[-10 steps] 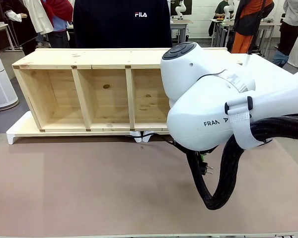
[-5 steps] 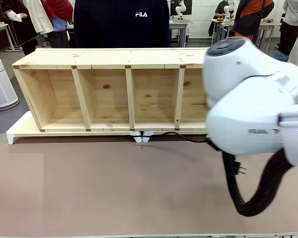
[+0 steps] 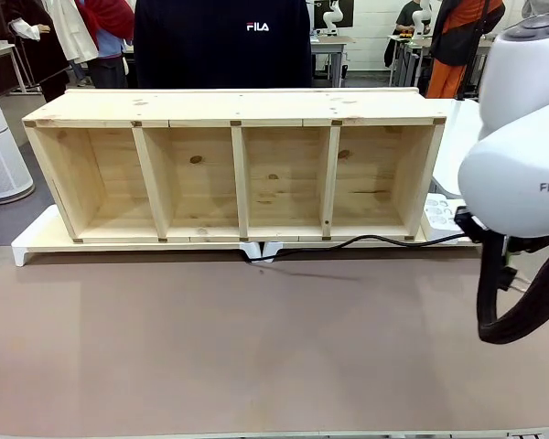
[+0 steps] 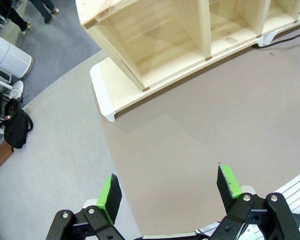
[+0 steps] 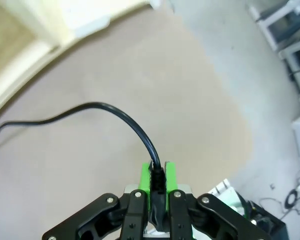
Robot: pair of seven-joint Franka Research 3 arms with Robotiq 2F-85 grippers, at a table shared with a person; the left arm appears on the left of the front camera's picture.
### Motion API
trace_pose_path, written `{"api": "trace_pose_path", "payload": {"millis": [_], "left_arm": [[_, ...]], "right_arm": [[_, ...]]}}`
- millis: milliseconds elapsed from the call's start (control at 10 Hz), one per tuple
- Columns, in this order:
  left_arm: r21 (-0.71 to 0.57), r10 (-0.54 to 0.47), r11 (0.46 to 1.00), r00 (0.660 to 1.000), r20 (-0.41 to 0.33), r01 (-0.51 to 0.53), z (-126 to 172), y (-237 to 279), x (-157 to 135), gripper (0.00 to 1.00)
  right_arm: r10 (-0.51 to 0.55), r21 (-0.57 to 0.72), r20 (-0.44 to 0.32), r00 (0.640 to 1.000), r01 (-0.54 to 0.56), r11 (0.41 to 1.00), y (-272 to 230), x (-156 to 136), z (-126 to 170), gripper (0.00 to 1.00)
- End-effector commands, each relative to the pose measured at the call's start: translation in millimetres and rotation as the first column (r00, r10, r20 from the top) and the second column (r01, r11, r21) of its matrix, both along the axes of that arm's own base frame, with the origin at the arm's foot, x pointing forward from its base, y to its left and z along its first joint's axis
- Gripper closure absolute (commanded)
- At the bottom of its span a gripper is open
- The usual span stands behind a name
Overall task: Perform cable management.
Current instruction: Pull the grasped Power Cable to the location of the Power Strip.
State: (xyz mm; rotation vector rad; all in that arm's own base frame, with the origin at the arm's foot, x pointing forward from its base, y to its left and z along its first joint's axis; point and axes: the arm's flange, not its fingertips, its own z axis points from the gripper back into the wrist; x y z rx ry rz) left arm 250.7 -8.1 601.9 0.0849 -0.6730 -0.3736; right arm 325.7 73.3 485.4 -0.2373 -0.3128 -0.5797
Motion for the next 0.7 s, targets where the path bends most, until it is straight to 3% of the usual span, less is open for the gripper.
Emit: {"api": "trace_pose_path", "payload": {"millis": [0, 600], "left_arm": [[-0.002, 0.001, 1.0, 1.0, 0.0, -0.001, 0.1, 0.9, 0.0, 0.0], [-0.002, 0.001, 1.0, 1.0, 0.0, -0.001, 0.1, 0.9, 0.0, 0.0]], "right_arm": [[-0.034, -0.061, 0.035, 0.999, 0.036, 0.998, -46.5, -9.7, -21.9, 0.85], [0.025, -0.125, 0.18, 0.983, -0.002, 0.992, -97.5, 42.3, -5.2, 0.85]]}}
